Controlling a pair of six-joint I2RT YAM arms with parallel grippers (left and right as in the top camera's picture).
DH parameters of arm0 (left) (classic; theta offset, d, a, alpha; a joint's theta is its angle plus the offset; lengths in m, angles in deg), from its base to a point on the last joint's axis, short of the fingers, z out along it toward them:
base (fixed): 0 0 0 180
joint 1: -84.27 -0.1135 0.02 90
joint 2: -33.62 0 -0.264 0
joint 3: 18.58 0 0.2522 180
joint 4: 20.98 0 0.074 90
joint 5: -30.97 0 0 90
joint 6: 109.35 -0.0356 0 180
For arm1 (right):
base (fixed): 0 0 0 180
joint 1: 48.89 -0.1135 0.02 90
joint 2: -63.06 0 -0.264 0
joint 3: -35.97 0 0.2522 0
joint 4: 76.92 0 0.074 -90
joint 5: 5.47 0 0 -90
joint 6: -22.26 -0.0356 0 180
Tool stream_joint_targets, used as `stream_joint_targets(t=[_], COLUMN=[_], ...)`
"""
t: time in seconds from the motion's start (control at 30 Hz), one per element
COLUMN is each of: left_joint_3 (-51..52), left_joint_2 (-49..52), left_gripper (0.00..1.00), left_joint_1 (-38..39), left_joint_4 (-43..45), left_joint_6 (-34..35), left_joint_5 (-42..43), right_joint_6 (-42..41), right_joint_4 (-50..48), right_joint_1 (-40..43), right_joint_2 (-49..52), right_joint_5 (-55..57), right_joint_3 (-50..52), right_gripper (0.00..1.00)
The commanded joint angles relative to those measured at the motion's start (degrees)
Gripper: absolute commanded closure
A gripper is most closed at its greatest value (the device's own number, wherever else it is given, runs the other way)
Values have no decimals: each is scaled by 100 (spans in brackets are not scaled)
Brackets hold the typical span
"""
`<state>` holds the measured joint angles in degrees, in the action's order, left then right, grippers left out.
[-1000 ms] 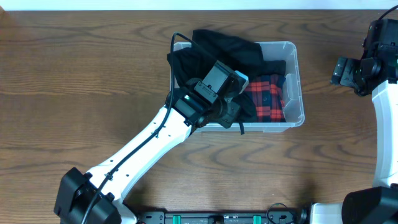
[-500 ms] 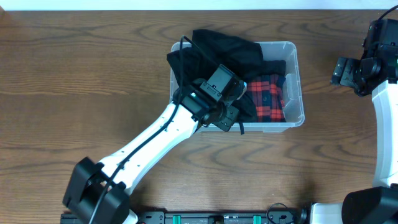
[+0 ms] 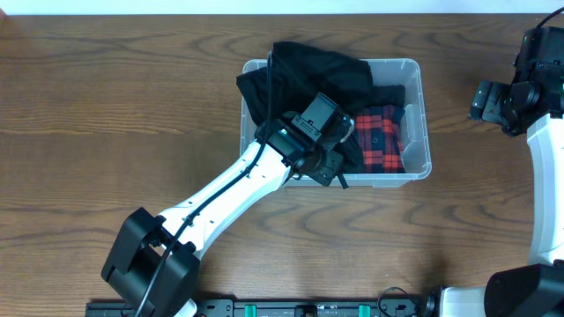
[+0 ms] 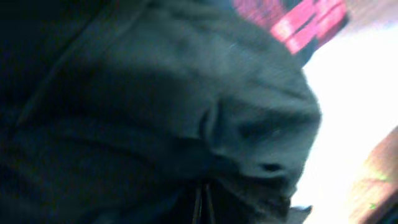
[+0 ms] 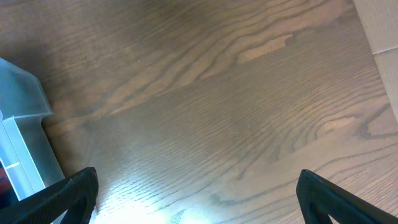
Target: Pack container
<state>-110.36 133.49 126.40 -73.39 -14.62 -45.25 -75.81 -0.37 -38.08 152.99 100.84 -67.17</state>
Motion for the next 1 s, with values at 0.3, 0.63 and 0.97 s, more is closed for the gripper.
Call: stream_joint_targets(t=[0.3, 0.63, 0.97], left_joint_3=[107, 107, -46], left_joint_2=[55, 55, 42], left_gripper=[94, 94, 94], left_joint_1=[39, 39, -136], left_joint_4=[376, 798, 1152], left_joint_6=[46, 46, -168], left_joint_5=[522, 522, 354], right_joint_6=[-2, -2, -2], right_joint_4=[2, 2, 2], right_joint_1=[37, 37, 37], right_joint_2=[-52, -52, -52], right_joint_5=[61, 59, 61], right_joint_3=[22, 22, 22], right_gripper=[1, 1, 1])
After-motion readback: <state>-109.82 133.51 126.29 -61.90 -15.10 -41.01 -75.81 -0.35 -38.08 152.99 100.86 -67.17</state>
